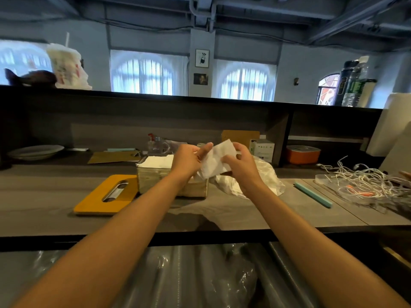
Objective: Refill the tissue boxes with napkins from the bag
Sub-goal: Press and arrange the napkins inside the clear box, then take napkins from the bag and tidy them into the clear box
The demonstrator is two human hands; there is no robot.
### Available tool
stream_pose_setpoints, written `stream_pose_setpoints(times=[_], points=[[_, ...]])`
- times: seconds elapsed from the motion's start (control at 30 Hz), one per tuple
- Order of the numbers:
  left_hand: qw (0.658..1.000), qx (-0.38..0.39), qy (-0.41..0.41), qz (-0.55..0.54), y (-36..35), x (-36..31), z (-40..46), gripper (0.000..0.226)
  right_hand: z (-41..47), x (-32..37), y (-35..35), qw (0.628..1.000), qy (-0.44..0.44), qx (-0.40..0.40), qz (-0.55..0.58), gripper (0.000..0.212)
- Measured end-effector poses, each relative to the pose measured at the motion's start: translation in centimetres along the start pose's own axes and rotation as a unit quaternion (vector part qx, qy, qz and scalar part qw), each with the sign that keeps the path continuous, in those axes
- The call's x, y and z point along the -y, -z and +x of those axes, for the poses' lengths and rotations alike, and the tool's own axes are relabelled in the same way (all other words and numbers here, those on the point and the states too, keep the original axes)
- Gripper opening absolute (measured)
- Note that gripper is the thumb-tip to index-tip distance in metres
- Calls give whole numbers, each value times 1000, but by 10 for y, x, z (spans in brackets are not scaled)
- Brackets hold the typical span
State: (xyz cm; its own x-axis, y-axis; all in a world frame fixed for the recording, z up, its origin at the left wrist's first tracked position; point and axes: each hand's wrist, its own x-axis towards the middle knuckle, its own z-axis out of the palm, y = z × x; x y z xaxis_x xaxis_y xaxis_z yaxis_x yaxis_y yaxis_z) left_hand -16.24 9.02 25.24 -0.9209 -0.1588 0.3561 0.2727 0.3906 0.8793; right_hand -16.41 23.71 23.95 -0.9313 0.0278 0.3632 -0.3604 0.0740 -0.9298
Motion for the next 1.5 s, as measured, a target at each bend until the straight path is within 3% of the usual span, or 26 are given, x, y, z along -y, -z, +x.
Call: stream_pose_setpoints(times=[0.13, 0.2, 0.3, 0.4, 0.47, 0.6, 0.73, 0.9, 0.97, 1.07, 1.13, 1.2, 1.27, 1.33, 1.5], points=[[997, 71, 12, 34, 31, 10, 11, 37, 26, 13, -28, 998, -65, -25, -1, 67], [993, 97, 42, 44, 41, 12, 16, 39, 35, 18, -43, 995, -95, -18, -4, 54], [988, 104, 105, -54, 50, 9, 25, 41, 42, 31, -64, 987, -161, -7, 13, 30], [981, 84, 138, -104, 50, 8, 35, 42, 53, 39, -79, 974, -225, 18, 1, 31], [985, 78, 135, -67, 48, 12, 43, 43, 63, 39, -87, 972, -233, 21, -34, 29], [993, 17, 90, 71, 49, 18, 58, 49, 81, 35, -85, 956, -210, 33, -200, 35], [984, 60, 166, 32, 50, 26, 66, 61, 87, 33, -88, 902, -215, 123, -354, 41], [973, 83, 215, 23, 53, 37, 71, 68, 95, 17, -102, 832, -128, 162, -515, 42], [969, 87, 229, 32, 55, 39, 75, 70, 95, 11, -103, 803, -90, 157, -567, 39], [967, 93, 236, 28, 57, 41, 78, 73, 91, 6, -98, 769, 23, 85, -634, 47], [966, 96, 241, 22, 59, 42, 81, 75, 91, 10, -94, 802, 76, 46, -590, 45], [962, 96, 253, 32, 59, 43, 83, 77, 94, 16, -94, 834, 91, 92, -537, 34], [965, 93, 244, 29, 58, 38, 83, 75, 92, 19, -98, 832, 34, 171, -527, 32], [973, 82, 216, 8, 55, 33, 83, 71, 86, 13, -99, 843, -27, 193, -501, 32], [981, 48, 189, -27, 40, 26, 87, 71, 82, 11, -96, 867, -77, 242, -428, 43]])
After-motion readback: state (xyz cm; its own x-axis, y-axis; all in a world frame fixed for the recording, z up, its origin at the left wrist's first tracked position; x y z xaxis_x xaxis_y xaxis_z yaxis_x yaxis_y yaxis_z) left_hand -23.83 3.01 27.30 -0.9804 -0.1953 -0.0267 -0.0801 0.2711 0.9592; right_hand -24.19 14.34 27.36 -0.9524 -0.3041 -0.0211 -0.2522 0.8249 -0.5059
